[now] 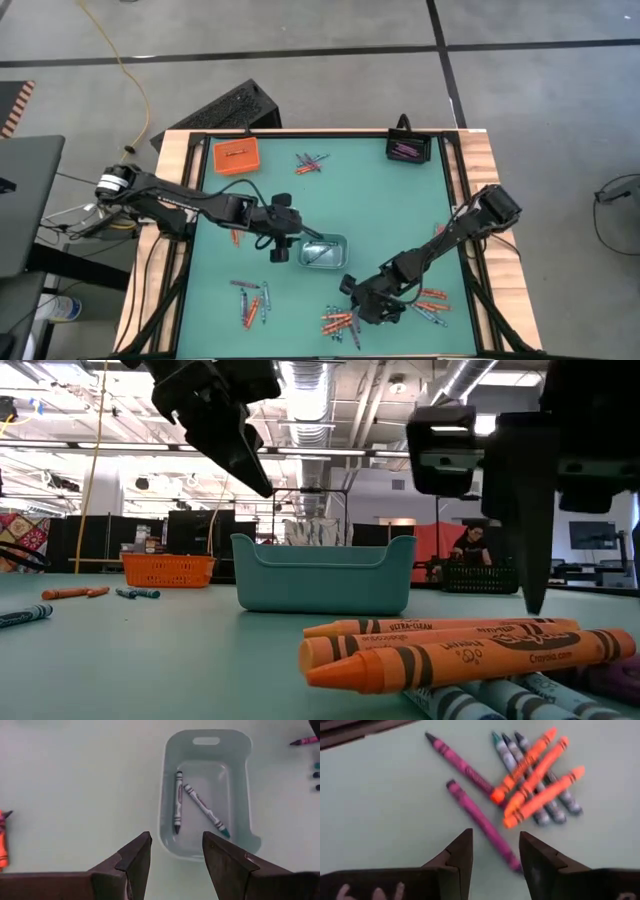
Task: Sort crayons
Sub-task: Put the violet crayon into the black bin
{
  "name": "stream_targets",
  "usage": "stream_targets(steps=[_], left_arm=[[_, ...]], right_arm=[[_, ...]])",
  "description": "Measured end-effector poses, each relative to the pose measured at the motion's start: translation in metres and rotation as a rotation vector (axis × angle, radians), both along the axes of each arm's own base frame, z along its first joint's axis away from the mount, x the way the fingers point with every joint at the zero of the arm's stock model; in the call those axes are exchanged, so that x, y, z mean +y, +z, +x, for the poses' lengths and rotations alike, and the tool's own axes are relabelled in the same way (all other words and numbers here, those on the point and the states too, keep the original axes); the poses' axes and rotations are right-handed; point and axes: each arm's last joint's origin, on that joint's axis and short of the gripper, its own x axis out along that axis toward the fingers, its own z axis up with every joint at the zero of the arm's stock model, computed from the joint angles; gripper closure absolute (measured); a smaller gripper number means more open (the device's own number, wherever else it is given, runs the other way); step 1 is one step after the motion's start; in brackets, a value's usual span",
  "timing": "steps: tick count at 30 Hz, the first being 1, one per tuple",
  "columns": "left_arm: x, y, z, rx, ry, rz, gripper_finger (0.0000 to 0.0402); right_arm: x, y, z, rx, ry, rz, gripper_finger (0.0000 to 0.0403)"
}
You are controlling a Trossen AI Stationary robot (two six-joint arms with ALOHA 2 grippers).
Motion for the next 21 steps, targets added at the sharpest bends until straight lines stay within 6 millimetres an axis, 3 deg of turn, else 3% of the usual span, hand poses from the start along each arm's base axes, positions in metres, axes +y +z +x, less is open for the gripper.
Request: stream_targets(steps=[9,21], left_arm=[[0.000,0.001,0.001,-0.019,0.010,-0.009,0.0232],[0.000,0.001,0.001,-0.021,0.001,0.000,0.0232]], right_arm=[[0.007,-0.016,0.009,0.147,0.095,-0.096,0.0260],[0.013,-0.012,-0.010,0.311,-0.008,-0.115,0.0362]])
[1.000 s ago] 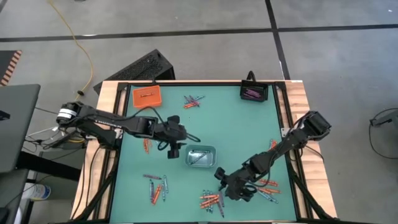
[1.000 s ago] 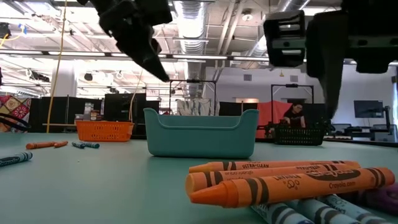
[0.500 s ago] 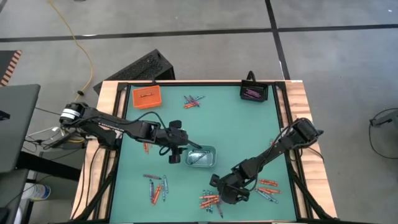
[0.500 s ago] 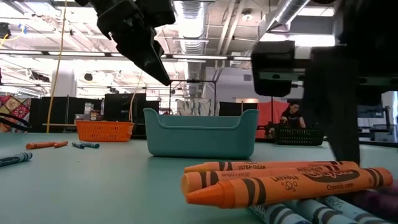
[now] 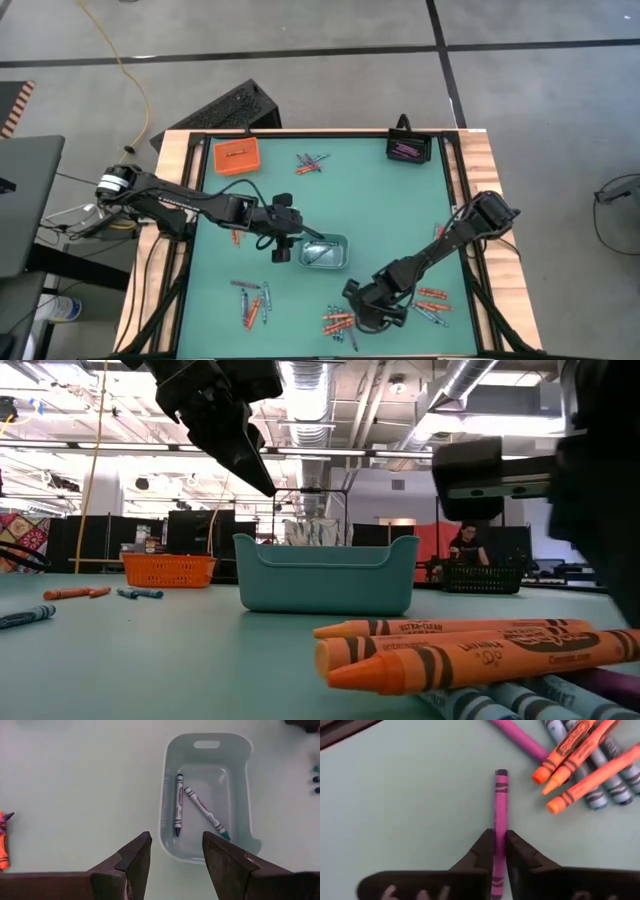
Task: Sort crayons
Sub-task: Put the violet crayon into the black bin
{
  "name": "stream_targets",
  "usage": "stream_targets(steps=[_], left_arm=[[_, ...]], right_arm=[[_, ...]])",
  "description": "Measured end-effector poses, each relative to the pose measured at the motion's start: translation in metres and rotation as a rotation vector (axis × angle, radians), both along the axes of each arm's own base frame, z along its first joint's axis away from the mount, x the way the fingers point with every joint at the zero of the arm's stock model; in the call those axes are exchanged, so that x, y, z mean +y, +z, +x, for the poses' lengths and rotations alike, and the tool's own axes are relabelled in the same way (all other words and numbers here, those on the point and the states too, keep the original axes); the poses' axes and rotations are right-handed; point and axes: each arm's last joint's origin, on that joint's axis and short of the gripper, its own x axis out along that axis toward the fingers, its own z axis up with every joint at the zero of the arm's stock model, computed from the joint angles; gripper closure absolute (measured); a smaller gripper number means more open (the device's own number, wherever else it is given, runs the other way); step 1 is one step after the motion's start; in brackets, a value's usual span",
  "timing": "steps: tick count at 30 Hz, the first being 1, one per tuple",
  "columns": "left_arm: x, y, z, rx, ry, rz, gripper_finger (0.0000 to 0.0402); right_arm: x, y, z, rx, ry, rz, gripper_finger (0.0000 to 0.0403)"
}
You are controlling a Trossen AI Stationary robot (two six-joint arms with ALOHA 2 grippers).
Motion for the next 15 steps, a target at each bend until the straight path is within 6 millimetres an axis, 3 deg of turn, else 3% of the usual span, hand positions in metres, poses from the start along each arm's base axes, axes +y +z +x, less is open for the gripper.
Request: stream_targets(steps=[3,8,15], left_arm=[[0.000,0.000,0.000,0.000,-0.001,0.001,0.0232],[0.000,0.000,0.000,0.004,-0.002,0.002,0.0232],[0.000,-0.001,-0.001,0.014,-0.016,0.019,0.0232]], right_arm=[[0.000,-0.001,-0.003,0.042,-0.058,-0.005,0.0392],[-0.001,-0.001,-0.006,0.095,-0.178,-0.015,0.0399],[-0.012,0.026,-0.025,0.112,-0.340,-0.125,0.0401]])
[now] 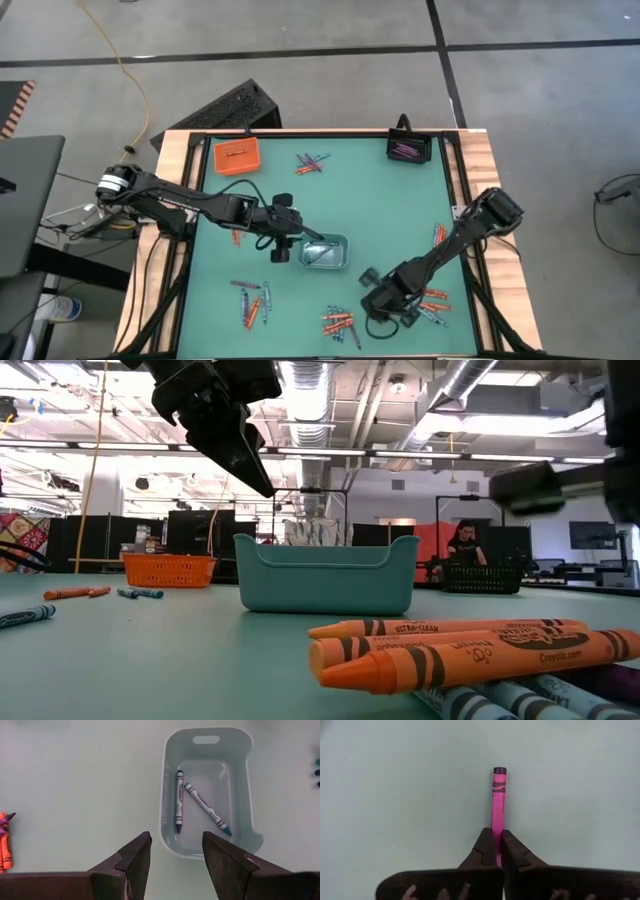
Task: Sort crayons
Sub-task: Put the violet crayon into the black bin
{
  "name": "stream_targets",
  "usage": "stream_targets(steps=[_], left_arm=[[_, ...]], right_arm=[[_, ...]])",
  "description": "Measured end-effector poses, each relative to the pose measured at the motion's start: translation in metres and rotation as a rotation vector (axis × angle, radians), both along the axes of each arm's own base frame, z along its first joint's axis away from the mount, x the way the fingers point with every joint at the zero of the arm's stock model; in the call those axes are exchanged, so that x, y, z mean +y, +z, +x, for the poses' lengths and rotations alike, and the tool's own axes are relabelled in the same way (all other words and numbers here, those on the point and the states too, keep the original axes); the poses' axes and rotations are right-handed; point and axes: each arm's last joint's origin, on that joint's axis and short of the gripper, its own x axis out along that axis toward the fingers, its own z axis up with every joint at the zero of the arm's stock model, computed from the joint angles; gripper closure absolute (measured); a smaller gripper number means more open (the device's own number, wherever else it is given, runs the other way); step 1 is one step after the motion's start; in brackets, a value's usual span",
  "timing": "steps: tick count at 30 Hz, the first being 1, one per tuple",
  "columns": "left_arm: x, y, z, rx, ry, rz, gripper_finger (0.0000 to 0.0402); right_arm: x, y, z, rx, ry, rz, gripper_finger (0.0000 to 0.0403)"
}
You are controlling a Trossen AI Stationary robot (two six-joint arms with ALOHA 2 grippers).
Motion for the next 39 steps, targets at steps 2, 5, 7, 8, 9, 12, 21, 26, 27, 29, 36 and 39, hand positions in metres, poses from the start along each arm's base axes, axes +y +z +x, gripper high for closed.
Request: stream_targets(steps=[2,5,7,8,9,12,21,26,27,29,36,39], left_arm=[[0.000,0.000,0.000,0.000,-0.007,0.006,0.0232],[0.000,0.000,0.000,0.002,-0.020,0.015,0.0232],[0.000,0.000,0.000,0.003,-0.030,0.019,0.0232],[0.000,0.000,0.000,0.004,-0.033,0.023,0.0232],[0.000,0.000,0.000,0.004,-0.036,0.026,0.0232],[-0.001,0.000,0.000,0.008,-0.047,0.035,0.0232],[-0.003,-0.001,-0.002,0.025,-0.086,0.067,0.0232],[-0.003,-0.003,-0.002,0.031,-0.099,0.080,0.0232],[-0.003,-0.002,-0.002,0.030,-0.101,0.083,0.0232],[-0.003,-0.003,-0.002,0.031,-0.106,0.088,0.0232],[-0.003,-0.003,-0.002,0.035,-0.124,0.097,0.0232],[-0.003,-0.004,-0.004,0.052,-0.141,0.081,0.0232]], right_arm=[[-0.008,0.015,-0.006,-0.023,-0.064,-0.054,0.0402],[-0.021,0.040,-0.015,-0.074,-0.177,-0.143,0.0402],[-0.032,0.052,-0.022,-0.095,-0.257,-0.208,0.0402],[-0.038,0.058,-0.025,-0.118,-0.297,-0.236,0.0402],[-0.044,0.066,-0.027,-0.155,-0.345,-0.267,0.0402],[-0.066,0.087,-0.034,-0.254,-0.488,-0.369,0.0402],[-0.154,0.134,-0.048,-0.444,-0.868,-0.532,0.0403],[-0.218,0.149,-0.060,-0.394,-1.024,-0.559,0.0403],[-0.232,0.150,-0.062,-0.370,-1.042,-0.551,0.0403],[-0.259,0.150,-0.067,-0.324,-1.064,-0.530,0.0403],[-0.351,0.136,-0.091,-0.203,-1.100,-0.430,0.0403],[-0.384,0.121,-0.103,-0.140,-1.151,-0.397,0.0403]])
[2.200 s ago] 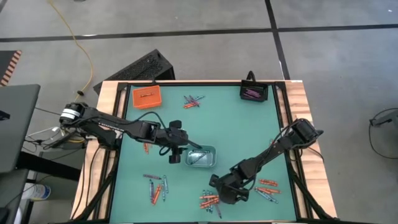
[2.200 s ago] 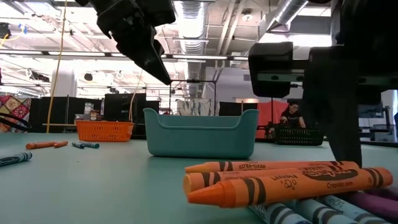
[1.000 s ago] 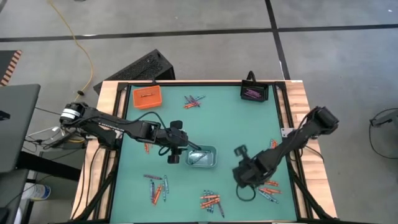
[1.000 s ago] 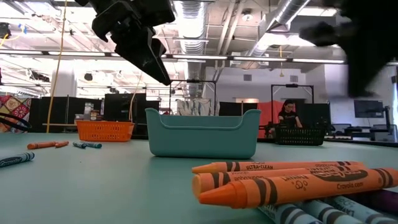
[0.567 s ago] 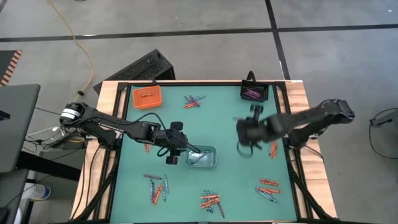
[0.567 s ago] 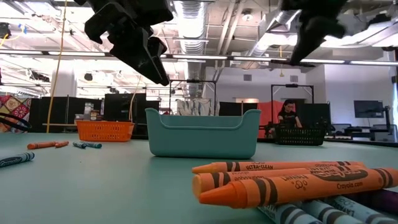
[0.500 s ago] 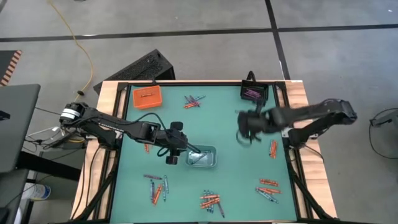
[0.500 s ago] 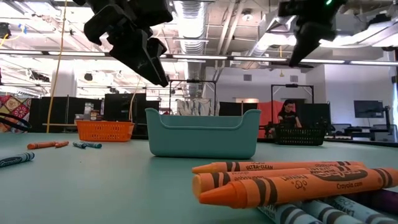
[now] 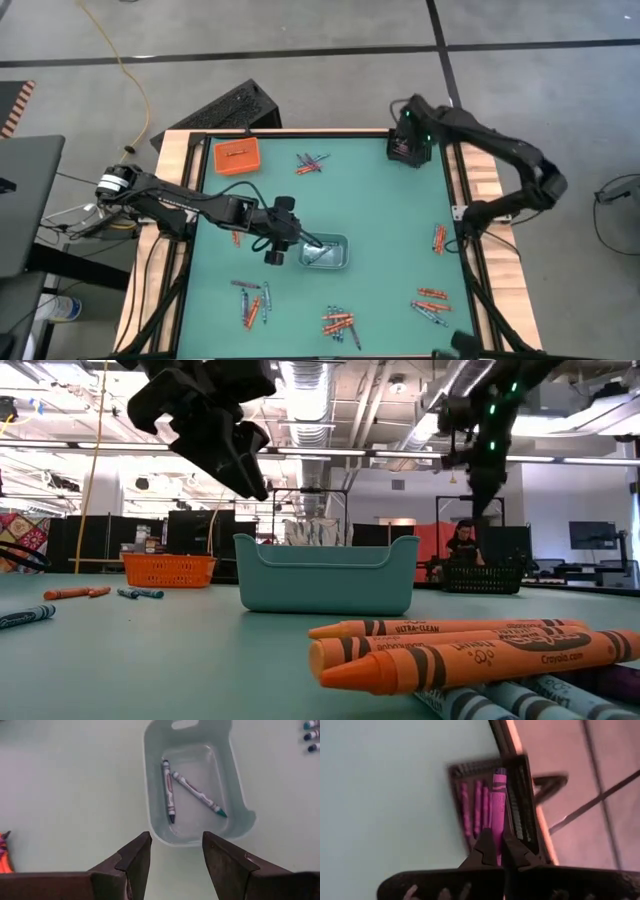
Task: Sort crayons
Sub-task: Put the violet crayon into the black bin
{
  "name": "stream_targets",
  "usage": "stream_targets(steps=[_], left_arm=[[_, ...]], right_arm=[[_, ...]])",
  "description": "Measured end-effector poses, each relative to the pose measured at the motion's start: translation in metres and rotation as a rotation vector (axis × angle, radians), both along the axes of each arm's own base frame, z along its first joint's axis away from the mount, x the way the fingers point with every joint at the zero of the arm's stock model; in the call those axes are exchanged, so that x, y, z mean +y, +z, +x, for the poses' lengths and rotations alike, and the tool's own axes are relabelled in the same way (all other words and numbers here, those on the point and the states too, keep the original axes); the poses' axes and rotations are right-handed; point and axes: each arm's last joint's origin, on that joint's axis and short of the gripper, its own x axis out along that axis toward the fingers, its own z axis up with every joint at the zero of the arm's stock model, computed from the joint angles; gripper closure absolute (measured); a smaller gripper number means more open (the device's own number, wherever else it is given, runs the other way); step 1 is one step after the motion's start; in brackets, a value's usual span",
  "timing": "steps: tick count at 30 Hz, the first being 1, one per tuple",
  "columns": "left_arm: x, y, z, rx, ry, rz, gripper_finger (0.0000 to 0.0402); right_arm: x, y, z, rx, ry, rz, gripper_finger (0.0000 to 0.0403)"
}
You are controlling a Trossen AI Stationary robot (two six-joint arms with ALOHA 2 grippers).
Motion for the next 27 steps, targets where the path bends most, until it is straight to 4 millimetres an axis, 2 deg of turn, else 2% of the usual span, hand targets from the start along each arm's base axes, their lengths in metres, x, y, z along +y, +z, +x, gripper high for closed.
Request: stream_targets(steps=[5,11,18,27], left_arm=[[0.000,-0.004,-0.004,0.055,0.006,-0.026,0.0232],[-0.001,-0.005,-0.006,0.080,0.016,-0.032,0.0232],[0.001,-0.007,-0.008,0.104,0.042,0.005,0.0232],[0.008,-0.017,-0.028,0.295,0.249,0.069,0.0232]], right_arm=[[-0.039,-0.029,-0.013,0.003,-0.076,0.103,0.0403],[-0.064,-0.057,-0.013,0.010,-0.095,0.143,0.0403],[-0.072,-0.078,-0.013,0.027,-0.143,0.229,0.0403],[-0.077,-0.099,-0.007,0.009,-0.130,0.311,0.0394]])
